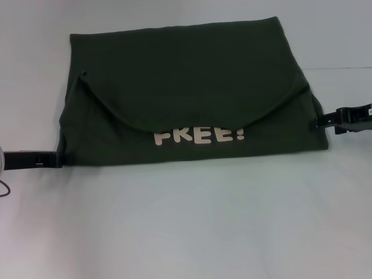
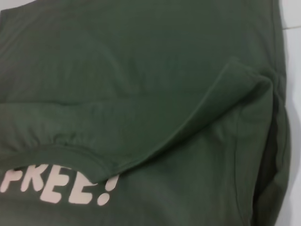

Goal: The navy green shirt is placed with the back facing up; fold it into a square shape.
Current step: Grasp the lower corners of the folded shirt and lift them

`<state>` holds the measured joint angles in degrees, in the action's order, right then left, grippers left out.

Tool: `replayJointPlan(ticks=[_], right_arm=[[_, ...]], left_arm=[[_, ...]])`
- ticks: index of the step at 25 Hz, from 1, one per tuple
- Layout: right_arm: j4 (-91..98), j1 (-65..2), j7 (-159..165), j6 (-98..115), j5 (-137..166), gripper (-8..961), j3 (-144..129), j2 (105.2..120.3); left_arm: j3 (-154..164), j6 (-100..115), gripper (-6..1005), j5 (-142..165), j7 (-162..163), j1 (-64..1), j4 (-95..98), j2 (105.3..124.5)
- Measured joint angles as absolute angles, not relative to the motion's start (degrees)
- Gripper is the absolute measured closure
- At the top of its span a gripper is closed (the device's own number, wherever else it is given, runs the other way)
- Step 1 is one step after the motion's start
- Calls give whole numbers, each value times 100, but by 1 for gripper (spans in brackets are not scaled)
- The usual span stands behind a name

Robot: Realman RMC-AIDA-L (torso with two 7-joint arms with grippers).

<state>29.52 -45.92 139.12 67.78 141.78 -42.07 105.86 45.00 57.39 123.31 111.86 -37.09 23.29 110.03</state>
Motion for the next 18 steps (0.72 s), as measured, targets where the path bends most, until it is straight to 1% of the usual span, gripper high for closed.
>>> replayJointPlan(ticks=[2, 8, 16, 18], right_arm=[[2933, -4589, 13760, 6612, 14192, 103, -4219, 10642], [2724, -4600, 13567, 6208, 14197, 114, -4369, 10729], [2636, -4614, 13389, 5897, 14202, 129, -4434, 10904], [2583, -4633, 13352, 5833, 14203, 132, -4442, 10929]], left_arm=[[4500, 5741, 949, 12331, 11186, -3709, 2329, 11003], [4500, 5746, 949, 12331, 11188, -3721, 2329, 11003], [4500, 5748, 949, 12331, 11188, -3727, 2328, 11003], [4500, 5748, 949, 12331, 11191, -3727, 2328, 11003]])
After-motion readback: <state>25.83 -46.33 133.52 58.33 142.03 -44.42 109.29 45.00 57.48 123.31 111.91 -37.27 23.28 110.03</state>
